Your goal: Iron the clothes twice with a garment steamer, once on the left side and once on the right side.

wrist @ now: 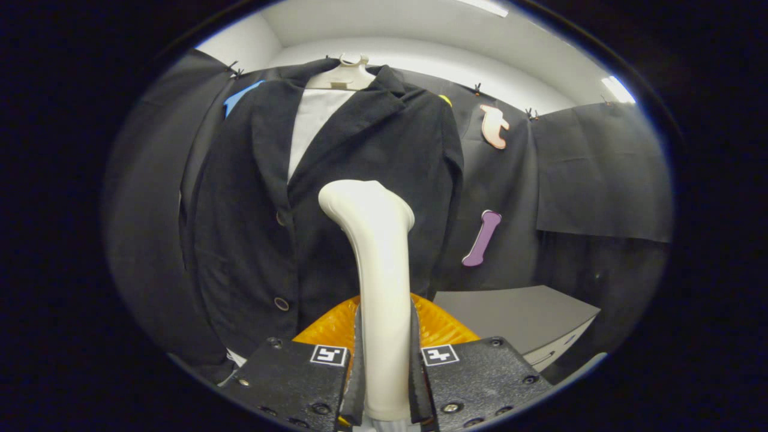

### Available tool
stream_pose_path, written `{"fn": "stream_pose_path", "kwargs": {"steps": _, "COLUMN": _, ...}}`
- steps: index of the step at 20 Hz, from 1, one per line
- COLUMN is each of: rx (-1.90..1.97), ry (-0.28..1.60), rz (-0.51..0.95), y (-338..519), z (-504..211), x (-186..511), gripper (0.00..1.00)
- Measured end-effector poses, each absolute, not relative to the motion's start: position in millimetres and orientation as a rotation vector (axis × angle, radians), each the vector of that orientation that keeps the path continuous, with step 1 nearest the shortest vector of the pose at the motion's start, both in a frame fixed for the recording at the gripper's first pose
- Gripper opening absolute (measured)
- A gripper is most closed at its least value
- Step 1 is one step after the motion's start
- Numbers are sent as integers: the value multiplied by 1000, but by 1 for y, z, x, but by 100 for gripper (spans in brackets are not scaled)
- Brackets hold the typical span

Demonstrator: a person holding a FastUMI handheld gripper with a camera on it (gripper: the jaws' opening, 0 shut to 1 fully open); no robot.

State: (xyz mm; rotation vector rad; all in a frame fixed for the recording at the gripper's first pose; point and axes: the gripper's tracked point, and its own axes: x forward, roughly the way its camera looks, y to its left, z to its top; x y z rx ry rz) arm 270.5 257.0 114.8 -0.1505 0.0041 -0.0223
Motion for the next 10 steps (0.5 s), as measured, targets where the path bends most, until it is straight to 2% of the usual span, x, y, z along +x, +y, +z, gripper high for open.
{"fn": "stream_pose_path", "kwargs": {"steps": 10, "rx": -236, "ry": 85, "rz": 14, "y": 266, "z": 38, "x": 259, "gripper": 32}}
